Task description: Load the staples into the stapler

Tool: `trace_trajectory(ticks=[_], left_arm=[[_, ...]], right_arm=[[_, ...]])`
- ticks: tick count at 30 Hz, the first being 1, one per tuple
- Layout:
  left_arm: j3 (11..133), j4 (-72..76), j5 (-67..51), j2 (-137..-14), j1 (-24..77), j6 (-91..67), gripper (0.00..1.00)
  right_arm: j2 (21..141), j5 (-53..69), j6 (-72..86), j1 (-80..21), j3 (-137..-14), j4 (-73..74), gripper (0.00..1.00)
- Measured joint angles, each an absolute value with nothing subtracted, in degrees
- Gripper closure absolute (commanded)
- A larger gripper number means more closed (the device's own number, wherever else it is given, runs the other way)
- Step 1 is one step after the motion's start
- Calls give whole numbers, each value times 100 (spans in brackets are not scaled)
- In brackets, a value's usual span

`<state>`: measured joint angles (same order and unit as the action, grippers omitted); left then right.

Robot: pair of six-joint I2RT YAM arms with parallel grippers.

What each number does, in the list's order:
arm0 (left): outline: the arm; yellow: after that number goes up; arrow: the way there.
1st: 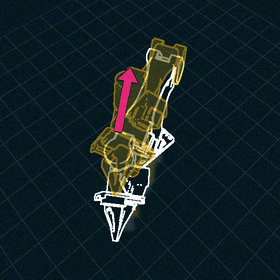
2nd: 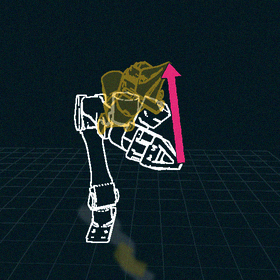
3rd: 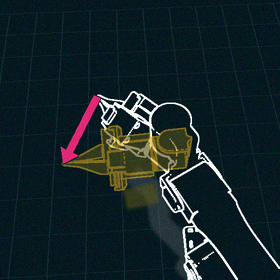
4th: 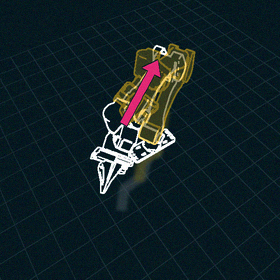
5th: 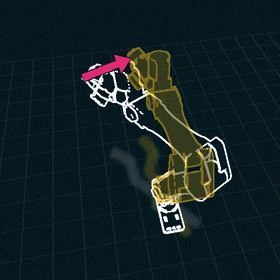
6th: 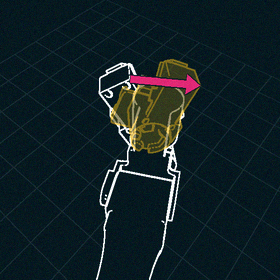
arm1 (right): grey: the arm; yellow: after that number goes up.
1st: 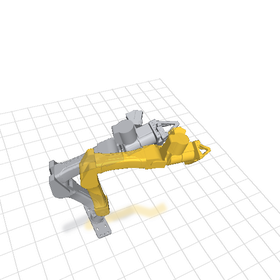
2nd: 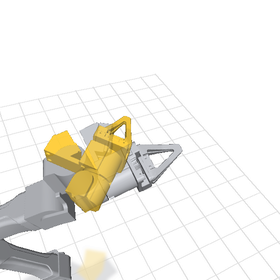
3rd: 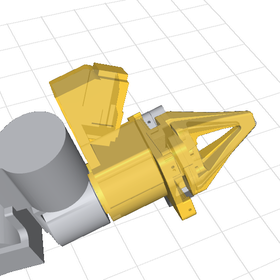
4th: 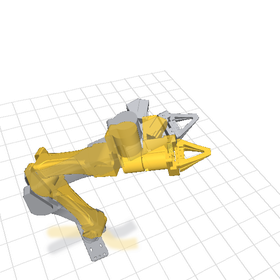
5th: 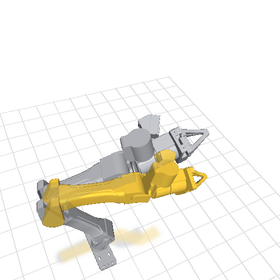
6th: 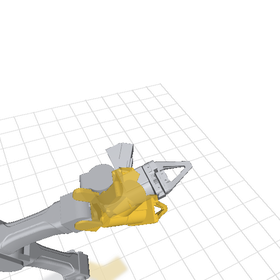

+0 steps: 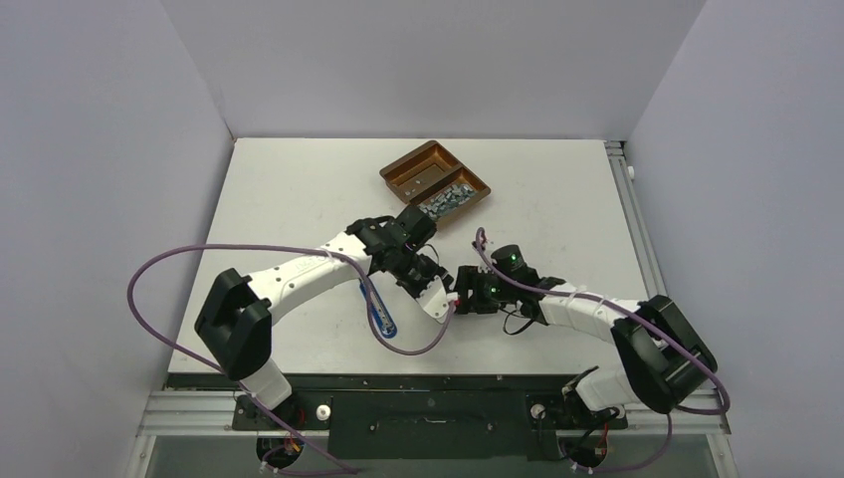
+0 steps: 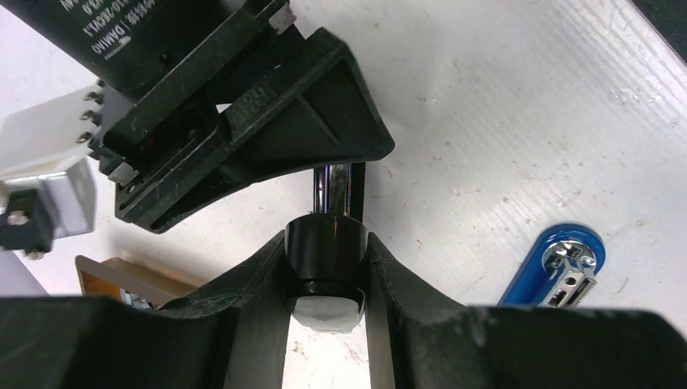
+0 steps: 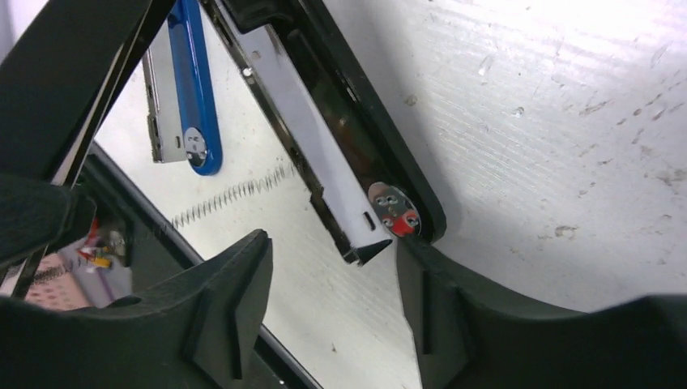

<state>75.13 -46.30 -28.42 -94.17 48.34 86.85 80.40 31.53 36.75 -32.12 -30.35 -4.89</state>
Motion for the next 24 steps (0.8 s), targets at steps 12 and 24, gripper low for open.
trace_trajectory(ticks=[12,24], left_arm=[[7516,-4873,-3483,-9382,4305,8283,89],[7533,-5013,-3846,-9376,4152,8049,89]], right_arm=[[6993,888,2919,-4261,-3437,548,38],[6897,790,2458,-4619,-2915,-615,40]])
